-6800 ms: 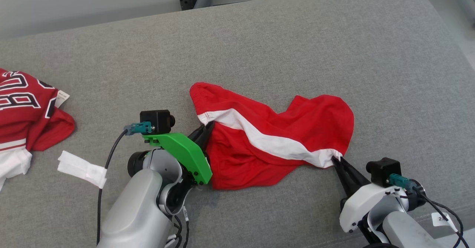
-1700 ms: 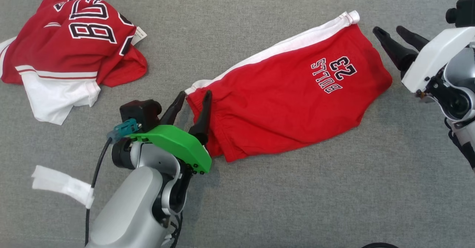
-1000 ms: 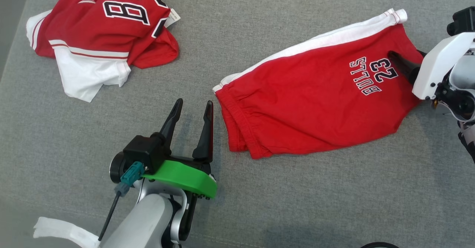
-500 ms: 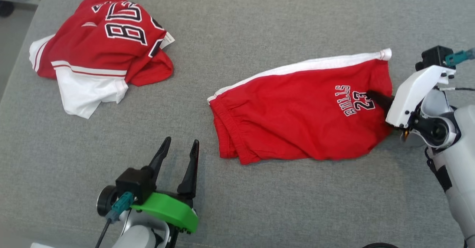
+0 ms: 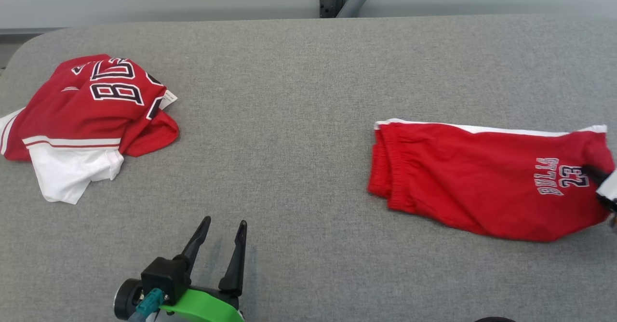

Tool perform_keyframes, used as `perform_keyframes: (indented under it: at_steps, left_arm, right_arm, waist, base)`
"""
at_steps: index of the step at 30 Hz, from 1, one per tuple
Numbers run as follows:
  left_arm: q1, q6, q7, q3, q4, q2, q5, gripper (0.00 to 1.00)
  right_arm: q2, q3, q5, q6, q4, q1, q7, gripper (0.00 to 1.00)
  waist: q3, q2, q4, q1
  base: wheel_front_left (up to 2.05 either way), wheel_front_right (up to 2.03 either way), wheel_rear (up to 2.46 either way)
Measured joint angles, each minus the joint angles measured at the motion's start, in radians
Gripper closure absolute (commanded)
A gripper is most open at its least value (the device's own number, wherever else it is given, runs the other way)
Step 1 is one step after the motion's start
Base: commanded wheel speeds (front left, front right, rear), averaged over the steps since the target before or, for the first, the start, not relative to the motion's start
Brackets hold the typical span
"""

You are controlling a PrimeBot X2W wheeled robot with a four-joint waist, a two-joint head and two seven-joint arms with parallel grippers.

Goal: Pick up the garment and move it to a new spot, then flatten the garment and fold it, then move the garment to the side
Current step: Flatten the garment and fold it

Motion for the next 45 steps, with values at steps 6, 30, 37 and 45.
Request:
perform_keyframes:
  at_steps: [6,30,37,45]
  left_arm:
    - [0.030,-0.020,0.000,0.007,-0.006,-0.031,0.028,0.00]
    - [0.089,-0.108,0.000,0.148,0.071,-0.132,0.102,0.00]
    - [0.090,-0.136,0.000,0.181,0.088,-0.158,0.125,0.00]
    - [0.101,-0.144,0.000,0.223,0.080,-0.172,0.143,0.00]
  right_arm:
    - [-0.049,-0.085,-0.086,0.000,-0.011,-0.031,-0.048,1.00]
    - [0.338,0.123,-0.296,0.000,-0.495,0.172,0.135,0.42]
    - [0.354,0.153,-0.321,0.000,-0.548,0.147,-0.020,0.00]
    - [0.312,0.132,-0.334,0.000,-0.728,0.224,-0.179,0.07]
  waist:
    - [-0.010,0.0000,0.002,0.0000]
    - [-0.050,0.0000,0.081,0.0000]
    - [-0.044,0.0000,0.048,0.0000]
    - [-0.038,0.0000,0.016,0.0000]
  base:
    - [0.00,0.00,0.00]
    - [0.00,0.00,0.00]
    - [0.00,0.00,0.00]
    - [0.00,0.00,0.00]
